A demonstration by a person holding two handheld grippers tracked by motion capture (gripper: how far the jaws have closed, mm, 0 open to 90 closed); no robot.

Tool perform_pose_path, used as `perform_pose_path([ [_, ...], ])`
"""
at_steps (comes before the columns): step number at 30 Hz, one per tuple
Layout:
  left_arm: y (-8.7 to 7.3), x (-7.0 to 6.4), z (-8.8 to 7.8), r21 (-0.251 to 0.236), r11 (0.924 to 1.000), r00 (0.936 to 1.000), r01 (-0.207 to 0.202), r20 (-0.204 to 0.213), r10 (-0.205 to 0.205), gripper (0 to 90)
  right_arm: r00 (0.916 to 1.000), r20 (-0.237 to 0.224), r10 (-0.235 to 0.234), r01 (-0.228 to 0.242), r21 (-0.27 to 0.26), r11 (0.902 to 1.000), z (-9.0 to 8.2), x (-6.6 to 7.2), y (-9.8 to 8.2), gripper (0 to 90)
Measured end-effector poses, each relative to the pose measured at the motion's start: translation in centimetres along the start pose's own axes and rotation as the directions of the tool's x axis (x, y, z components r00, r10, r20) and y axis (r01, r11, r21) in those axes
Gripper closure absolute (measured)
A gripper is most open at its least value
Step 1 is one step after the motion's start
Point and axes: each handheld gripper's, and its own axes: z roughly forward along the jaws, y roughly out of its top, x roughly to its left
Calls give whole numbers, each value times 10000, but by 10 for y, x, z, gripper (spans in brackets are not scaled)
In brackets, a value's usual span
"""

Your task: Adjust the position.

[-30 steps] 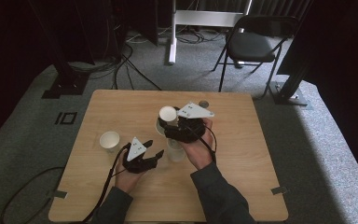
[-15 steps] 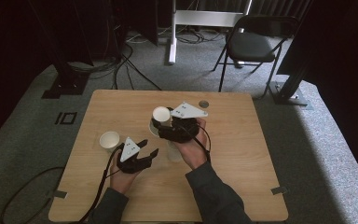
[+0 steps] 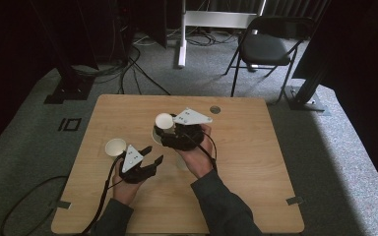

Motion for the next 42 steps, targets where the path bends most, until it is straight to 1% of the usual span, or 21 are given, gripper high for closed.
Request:
perform_pose_path([
  [2, 1, 2, -2, -82, 10000, 10000, 31, -36, -31, 442, 10000, -61, -13, 13, 23, 10000, 3, 2, 0, 359],
  [5, 2, 3, -3, -160, 9998, 9999, 138, 15, -137, 447, 9999, -105, -29, 30, 45, 10000, 6, 4, 0, 358],
  [13, 5, 1, -5, -235, 9997, 9998, 77, 164, -73, 451, 9996, -291, 8, -7, 34, 10000, 13, 9, -1, 358],
  [15, 6, 0, -6, -286, 9995, 9997, 111, 204, -105, 457, 9993, -372, -21, 24, 61, 10000, 16, 12, -2, 358],
  [30, 10, 1, -8, -480, 9985, 9986, 255, 480, -232, 463, 9974, -721, 0, 23, 311, 9995, 29, 24, -7, 356],
  [33, 9, 2, -9, -482, 9983, 9984, 325, 483, -302, 463, 9973, -736, 41, -13, 380, 9993, 31, 24, -10, 354],
  [39, 10, 5, -11, -552, 9977, 9984, 403, 430, -380, 463, 9968, -780, 181, -154, 359, 9992, 29, 20, -11, 351],
  [42, 11, 7, -12, -640, 9965, 9979, 545, 391, -521, 463, 9961, -839, 265, -235, 366, 9991, 28, 19, -12, 352],
])
